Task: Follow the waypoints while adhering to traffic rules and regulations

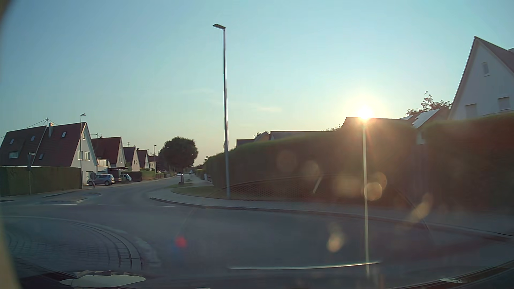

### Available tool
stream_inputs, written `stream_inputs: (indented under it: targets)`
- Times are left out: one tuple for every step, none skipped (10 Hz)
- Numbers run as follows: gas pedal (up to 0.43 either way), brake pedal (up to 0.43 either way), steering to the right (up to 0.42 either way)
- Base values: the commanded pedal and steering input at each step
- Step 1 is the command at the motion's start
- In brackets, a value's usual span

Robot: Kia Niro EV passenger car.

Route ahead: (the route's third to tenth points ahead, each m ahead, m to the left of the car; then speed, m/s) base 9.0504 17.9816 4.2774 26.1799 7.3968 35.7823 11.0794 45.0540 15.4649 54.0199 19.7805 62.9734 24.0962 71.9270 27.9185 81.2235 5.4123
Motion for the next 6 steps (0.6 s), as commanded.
stream_inputs:
  targets:
    - [0.11,0.018,-0.413]
    - [0.11,0.018,-0.433]
    - [0.11,0.018,-0.446]
    - [0.11,0.018,-0.449]
    - [0.11,0.018,-0.458]
    - [0.118,0.018,-0.466]
